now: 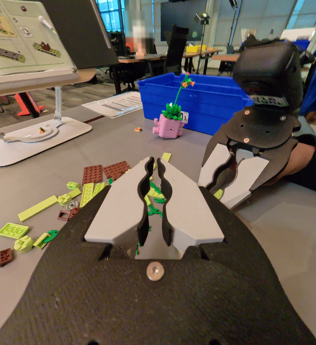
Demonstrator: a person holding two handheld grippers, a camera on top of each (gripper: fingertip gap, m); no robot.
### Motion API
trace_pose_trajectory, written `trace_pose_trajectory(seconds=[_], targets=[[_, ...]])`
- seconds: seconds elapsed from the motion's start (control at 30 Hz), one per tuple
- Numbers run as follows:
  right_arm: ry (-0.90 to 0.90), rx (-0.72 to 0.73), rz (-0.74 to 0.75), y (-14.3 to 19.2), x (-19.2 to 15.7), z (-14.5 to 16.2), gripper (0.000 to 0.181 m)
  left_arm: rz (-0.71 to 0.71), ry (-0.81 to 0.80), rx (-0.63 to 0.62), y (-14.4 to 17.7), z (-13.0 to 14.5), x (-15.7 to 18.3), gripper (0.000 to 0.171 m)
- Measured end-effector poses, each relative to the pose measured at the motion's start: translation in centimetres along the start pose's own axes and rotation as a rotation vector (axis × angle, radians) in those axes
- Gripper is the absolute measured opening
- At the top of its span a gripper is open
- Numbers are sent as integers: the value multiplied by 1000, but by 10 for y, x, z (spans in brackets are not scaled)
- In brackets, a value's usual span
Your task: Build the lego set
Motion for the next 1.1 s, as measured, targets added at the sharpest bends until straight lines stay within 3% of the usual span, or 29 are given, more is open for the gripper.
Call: trace_pose_trajectory(seconds=[0.2,0.33,0.47,0.6,0.7,0.83,1.1], targets=[[20,40,-45,-14,-26,-19,14,-77,141,174,30,-1,-33,0],[57,31,1,-34,-45,-35,15,-140,136,183,39,-1,-43,0],[16,49,-6,-36,-42,-40,33,-164,112,181,40,-1,-43,0],[-128,194,-28,-20,-20,-47,41,-156,140,195,41,0,-45,0],[-226,231,88,-13,15,-55,37,-99,226,223,38,2,-47,0],[-245,113,277,-24,61,-66,33,-92,249,223,36,2,-48,1],[-87,-83,224,-70,91,-68,31,-96,229,217,36,2,-46,1]])
Point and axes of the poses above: each gripper's, where its closed fingertips meet, y back along the fingers, z out of its underside, x = y × z across the jaws, the point moved 8 cm from there along y, back along the fingers, and after that the axes turned 15 degrees about z, right-handed, at the moved point
